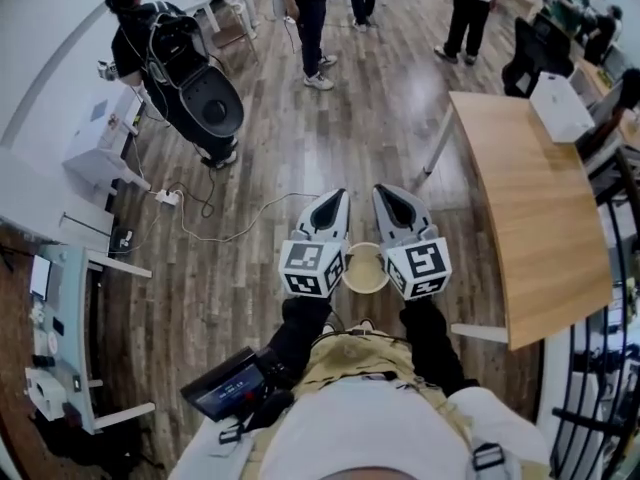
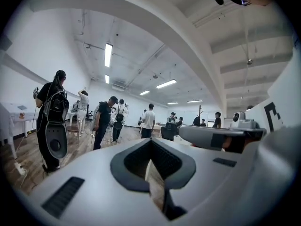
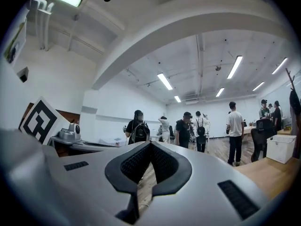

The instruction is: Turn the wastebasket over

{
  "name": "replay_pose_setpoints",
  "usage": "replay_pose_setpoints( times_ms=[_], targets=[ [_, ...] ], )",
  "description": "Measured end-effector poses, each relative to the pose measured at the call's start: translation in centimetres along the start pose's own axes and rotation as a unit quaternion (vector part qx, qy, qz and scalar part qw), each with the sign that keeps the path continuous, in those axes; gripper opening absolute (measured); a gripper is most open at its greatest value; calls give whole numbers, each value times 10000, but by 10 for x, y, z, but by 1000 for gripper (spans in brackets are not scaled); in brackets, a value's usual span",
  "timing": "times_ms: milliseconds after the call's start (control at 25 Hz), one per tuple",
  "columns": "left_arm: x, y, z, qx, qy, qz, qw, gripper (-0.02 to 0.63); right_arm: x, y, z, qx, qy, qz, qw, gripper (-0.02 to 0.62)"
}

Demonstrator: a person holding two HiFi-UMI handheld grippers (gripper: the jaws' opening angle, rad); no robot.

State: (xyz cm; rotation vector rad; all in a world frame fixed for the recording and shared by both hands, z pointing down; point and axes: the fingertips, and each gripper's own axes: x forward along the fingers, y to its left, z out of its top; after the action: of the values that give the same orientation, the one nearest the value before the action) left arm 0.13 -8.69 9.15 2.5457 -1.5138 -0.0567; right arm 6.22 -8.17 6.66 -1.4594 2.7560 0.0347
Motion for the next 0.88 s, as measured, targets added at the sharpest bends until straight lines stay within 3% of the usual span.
replay_pose_setpoints(
  times_ms=[400, 880],
  targets=[
    [-5, 20, 47, 272, -371, 303, 9985, 2, 15, 6, 45, -187, -406, 16, 9990, 20],
    [-4, 5, 61, 393, -511, 122, 9978, 2, 7, 1, 61, -278, -588, -28, 9979, 20]
  ],
)
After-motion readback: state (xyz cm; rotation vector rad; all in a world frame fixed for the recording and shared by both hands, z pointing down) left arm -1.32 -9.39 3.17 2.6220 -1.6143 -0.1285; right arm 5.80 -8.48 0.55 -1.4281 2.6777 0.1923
